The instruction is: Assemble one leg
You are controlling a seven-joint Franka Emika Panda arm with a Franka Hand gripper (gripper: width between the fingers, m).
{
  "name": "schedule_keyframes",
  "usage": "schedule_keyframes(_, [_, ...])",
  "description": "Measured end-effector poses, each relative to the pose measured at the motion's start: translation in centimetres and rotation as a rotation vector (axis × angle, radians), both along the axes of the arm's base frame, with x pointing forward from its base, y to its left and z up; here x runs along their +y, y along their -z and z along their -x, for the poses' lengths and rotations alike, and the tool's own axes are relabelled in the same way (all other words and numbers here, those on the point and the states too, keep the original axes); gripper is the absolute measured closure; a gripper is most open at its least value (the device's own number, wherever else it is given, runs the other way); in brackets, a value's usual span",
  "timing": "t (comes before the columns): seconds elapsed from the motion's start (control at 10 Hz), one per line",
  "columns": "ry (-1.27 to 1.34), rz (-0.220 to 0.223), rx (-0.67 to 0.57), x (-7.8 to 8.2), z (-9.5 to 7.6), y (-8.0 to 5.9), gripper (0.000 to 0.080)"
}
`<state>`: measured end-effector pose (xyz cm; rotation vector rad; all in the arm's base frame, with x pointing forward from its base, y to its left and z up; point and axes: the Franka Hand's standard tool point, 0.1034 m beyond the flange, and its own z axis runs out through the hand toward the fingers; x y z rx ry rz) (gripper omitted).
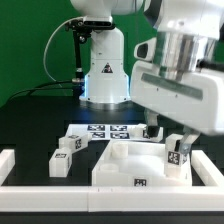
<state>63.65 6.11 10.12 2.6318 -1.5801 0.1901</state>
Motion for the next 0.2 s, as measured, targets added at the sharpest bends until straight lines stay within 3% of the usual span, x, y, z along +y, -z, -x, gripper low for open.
schedule_keyframes(0.1, [-0.005, -0.005, -0.007, 0.14, -0.12, -0.56, 0.0153])
schedule_keyframes(0.2, [-0.006, -0.001, -0.001, 0.07, 0.00, -0.11, 0.0153])
